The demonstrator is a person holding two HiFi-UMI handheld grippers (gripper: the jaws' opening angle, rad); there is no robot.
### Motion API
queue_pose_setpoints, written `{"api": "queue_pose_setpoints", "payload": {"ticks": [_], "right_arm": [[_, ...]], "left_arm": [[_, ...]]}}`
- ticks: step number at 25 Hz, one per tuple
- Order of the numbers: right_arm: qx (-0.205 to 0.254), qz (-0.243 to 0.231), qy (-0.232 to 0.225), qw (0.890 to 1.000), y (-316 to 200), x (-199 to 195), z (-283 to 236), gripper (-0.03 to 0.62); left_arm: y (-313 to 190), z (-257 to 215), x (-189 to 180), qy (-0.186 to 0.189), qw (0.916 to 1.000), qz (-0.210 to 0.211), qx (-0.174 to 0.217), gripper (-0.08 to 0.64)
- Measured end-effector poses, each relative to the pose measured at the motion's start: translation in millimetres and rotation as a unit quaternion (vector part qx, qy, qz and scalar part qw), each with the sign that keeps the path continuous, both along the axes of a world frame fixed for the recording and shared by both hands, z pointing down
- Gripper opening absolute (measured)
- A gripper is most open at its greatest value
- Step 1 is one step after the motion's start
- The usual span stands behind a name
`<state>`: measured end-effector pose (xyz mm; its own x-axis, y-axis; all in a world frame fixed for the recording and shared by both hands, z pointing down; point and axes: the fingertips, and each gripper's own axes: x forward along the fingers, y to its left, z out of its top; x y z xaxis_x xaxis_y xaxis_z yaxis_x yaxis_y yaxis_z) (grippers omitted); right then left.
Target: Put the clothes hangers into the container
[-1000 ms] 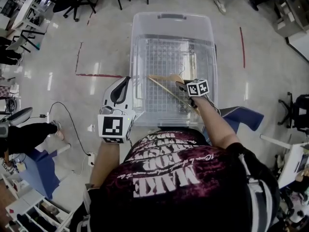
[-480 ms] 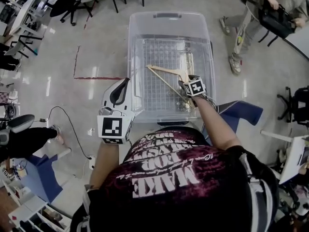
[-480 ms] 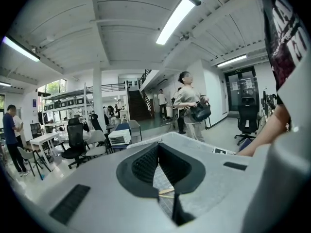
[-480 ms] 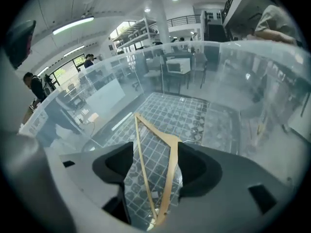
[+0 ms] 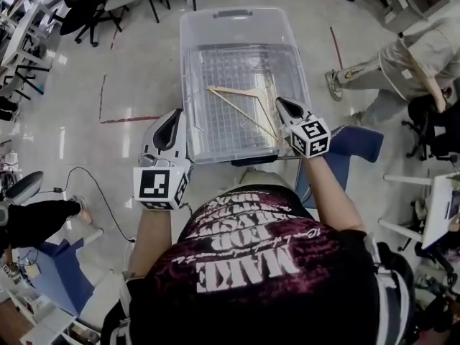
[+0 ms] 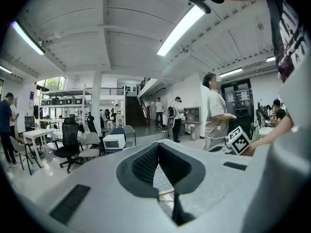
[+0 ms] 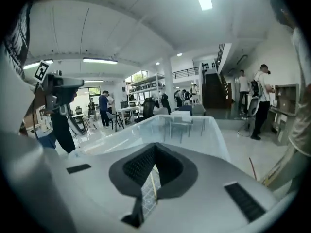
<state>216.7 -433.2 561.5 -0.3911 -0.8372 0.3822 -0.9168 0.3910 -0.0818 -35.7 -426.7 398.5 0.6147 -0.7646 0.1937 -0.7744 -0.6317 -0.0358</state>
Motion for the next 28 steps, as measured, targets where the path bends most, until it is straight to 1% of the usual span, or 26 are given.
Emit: {"api": "queue_pose_setpoints", "payload": {"ticks": [2,6,16,22,28], "right_arm": [[0.020,0.012,-0.002,1.000,21,-5,-28,0.003],[0.051,0.030,-0.012,0.998,48,-9,-66,0.003],[0.117,0.024,0.003,0.993,108,-36,-151,0.003],[0.132,0.028,0.002,0.991,128,-41,-182,0.003],[0.129,0.027,0.015,0.991,134,-44,-186,0.003]], "left_arm": [[14,-5,-9,0.004,1.0000,0.000,0.002,0.006],[35,-9,-18,0.012,0.9999,0.006,0.007,0.006],[79,-33,-41,0.029,0.9990,0.018,0.028,0.006],[90,-36,-46,0.037,0.9986,0.022,0.030,0.006],[92,-28,-39,0.044,0.9984,0.030,0.020,0.006]]}}
